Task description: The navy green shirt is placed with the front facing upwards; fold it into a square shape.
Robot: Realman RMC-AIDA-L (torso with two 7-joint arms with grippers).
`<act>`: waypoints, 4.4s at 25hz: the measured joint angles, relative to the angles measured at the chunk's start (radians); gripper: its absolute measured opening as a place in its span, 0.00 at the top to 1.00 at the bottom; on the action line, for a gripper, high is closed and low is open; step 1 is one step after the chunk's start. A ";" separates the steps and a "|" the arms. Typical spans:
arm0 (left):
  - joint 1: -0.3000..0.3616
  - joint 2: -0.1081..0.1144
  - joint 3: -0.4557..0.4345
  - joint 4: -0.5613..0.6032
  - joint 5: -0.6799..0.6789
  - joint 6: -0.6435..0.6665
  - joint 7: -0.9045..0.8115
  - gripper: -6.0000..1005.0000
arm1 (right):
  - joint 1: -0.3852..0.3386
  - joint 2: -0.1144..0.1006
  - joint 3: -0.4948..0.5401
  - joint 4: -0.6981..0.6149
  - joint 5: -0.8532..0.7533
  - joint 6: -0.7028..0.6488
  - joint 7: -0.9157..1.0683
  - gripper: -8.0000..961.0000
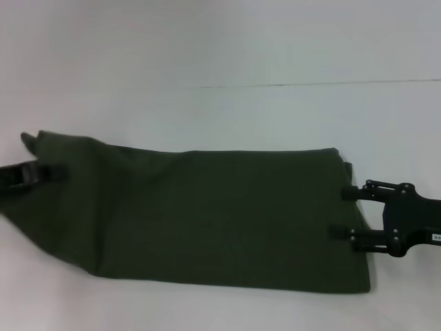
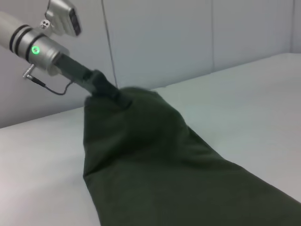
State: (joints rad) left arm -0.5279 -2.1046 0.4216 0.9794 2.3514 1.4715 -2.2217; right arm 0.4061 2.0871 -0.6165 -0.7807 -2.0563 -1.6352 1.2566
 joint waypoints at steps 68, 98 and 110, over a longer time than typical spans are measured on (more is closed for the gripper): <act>-0.216 -0.063 1.071 -0.433 -1.240 -0.322 0.139 0.15 | -0.067 -0.003 0.214 0.005 0.000 -0.004 -0.033 0.18; -0.076 -0.034 0.632 -0.367 -0.931 -0.139 0.266 0.09 | 0.122 0.001 -0.079 0.153 0.055 0.230 0.108 0.18; -0.075 -0.034 0.630 -0.372 -0.931 -0.145 0.272 0.09 | 0.094 -0.002 -0.084 0.124 0.054 0.234 0.090 0.50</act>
State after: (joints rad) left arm -0.6028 -2.1383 1.0512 0.6074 1.4205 1.3267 -1.9497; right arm 0.4998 2.0852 -0.7003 -0.6565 -2.0022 -1.4013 1.3469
